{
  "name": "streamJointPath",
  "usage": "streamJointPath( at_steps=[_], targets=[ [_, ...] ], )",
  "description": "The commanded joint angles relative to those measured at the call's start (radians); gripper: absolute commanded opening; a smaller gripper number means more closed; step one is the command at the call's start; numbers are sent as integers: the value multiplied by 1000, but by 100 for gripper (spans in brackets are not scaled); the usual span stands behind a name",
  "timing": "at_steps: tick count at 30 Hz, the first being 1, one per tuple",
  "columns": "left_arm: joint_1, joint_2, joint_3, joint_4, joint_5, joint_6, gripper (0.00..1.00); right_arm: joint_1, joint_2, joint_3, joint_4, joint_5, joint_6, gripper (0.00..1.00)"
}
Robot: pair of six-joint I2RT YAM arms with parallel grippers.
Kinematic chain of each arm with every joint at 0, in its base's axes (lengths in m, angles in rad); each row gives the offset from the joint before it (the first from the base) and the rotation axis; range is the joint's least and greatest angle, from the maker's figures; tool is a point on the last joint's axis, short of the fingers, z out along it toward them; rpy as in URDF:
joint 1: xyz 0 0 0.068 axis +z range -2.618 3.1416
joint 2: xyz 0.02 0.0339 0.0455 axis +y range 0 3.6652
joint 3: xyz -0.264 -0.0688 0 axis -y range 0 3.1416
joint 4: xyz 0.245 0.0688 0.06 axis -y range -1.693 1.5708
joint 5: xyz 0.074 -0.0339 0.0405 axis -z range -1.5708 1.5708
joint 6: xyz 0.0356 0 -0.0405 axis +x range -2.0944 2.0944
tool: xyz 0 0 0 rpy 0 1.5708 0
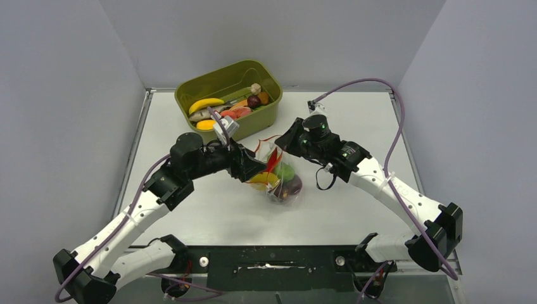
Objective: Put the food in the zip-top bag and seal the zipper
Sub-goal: Zip the zipper food storage bag at the center of the board.
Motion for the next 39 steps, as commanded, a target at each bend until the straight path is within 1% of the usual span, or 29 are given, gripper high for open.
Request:
streamJointPath(
  at_steps=[1,4,8,12,14,17,19,22,27,29,31,34,39],
  targets=[
    [-30,-41,-10,140,6,-78,66,8,-76,-1,153,103,137,1],
    [-63,-37,-17,130,-69,-71,67,8,-111,-31,198,160,185,1],
    [-145,-40,-28,113,-184,-65,67,9,-133,-29,211,221,218,1],
    [-199,-46,-113,239,-163,-153,67,9,-163,-62,251,262,247,1],
    [-230,-32,-145,280,-188,-192,67,11,-176,-75,262,280,256,1],
    [-296,-7,-172,299,-316,-200,66,11,-190,-98,269,297,274,1],
    [-327,6,-197,342,-401,-192,67,12,-197,-110,268,303,282,1],
    [-336,22,-234,420,-482,-216,66,15,-209,-126,268,309,285,1],
    [-343,58,-225,421,-588,-229,64,16,-226,-146,257,315,285,1],
    [-345,47,-256,473,-621,-236,62,16,-226,-146,246,317,287,0],
    [-345,33,-300,525,-646,-240,59,15,-232,-154,248,315,291,0],
    [-345,30,-312,540,-677,-241,54,15,-242,-165,256,315,295,0],
    [-345,47,-312,556,-662,-238,45,16,-246,-163,242,313,291,1]
  ],
)
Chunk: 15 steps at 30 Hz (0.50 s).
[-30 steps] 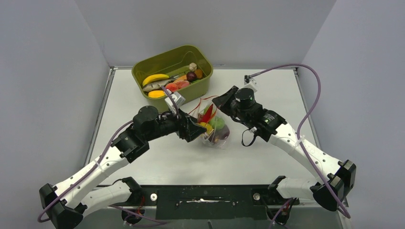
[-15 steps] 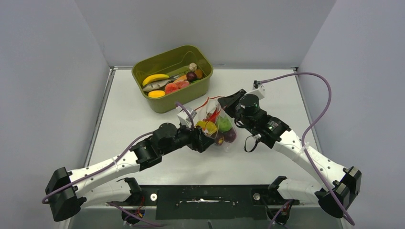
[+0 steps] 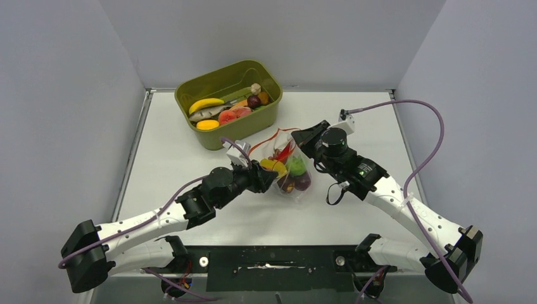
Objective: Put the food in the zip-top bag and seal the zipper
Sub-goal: Zip the zipper food storage bag at the center of the board.
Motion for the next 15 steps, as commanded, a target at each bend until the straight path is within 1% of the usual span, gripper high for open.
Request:
streamJointPath(
  at_steps=[1,4,5,6,8,9,11,13,14,15],
  targets=[
    [-6,2,9,125,-21,3,44,8,-41,18,93,38,12,1],
    [-6,16,9,148,-16,7,42,8,-41,20,76,34,16,1],
    [-6,21,11,153,-14,11,41,8,-44,18,75,34,19,1],
    [-6,25,14,153,-12,14,35,8,-46,17,74,33,21,1],
    [-6,31,20,154,3,23,19,8,-50,15,68,33,19,1],
    [-6,31,22,153,14,29,13,8,-52,15,65,34,13,1],
    [-6,24,22,149,35,38,7,7,-56,19,53,35,-11,2],
    [-6,9,16,140,58,44,2,8,-65,17,35,26,-38,6],
    [-6,-2,8,140,73,51,0,8,-71,10,24,14,-48,10],
    [-6,-12,-4,146,90,58,0,7,-79,-1,8,1,-57,17]
  ],
)
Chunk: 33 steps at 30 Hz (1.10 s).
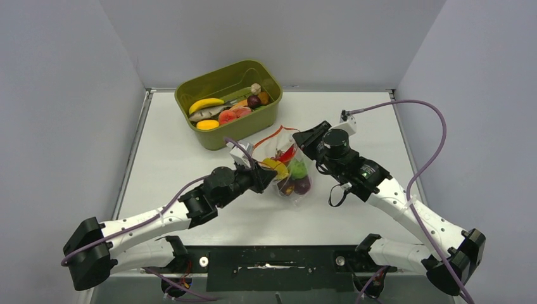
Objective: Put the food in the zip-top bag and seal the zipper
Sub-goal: Zip the zipper food storage bag at the center of the board.
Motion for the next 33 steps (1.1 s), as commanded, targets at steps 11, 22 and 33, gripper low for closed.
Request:
streamJointPath(
  at_steps=[11,22,33],
  targets=[
    [-3,-115,8,-84,372,318,0,8,-210,-43,28,-174,-550,60],
    [53,-140,186,-286,508,569,0,8,-269,50,-103,-625,-1210,63],
    [292,-108,292,-447,758,714,0,9,-291,-25,-75,-739,-1408,63]
  ],
)
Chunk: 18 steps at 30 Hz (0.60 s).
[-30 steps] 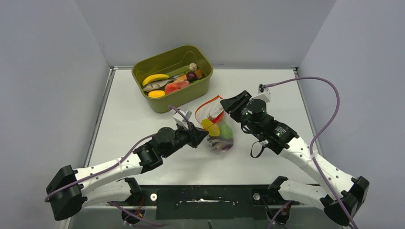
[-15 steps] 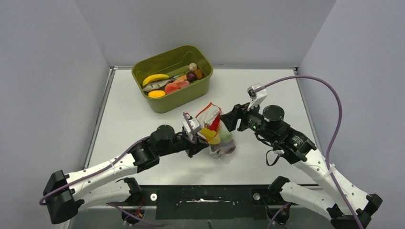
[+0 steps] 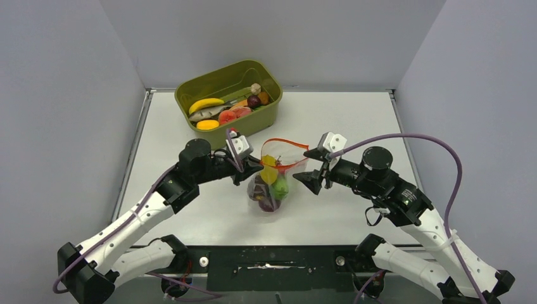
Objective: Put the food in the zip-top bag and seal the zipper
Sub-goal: Zip the zipper food storage bag at the center of the board.
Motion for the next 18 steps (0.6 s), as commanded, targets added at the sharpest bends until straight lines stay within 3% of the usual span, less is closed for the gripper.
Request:
streamJointPath(
  at_steps=[1,13,18],
  targets=[
    [30,-25,51,-59,160,122,0,9,23,-17,54,-71,-113,64],
    [34,-124,4,-179,193,239,0,33,220,62,127,-183,-246,79],
    [37,-132,19,-210,184,264,0,65,312,147,69,-177,-288,77]
  ],
)
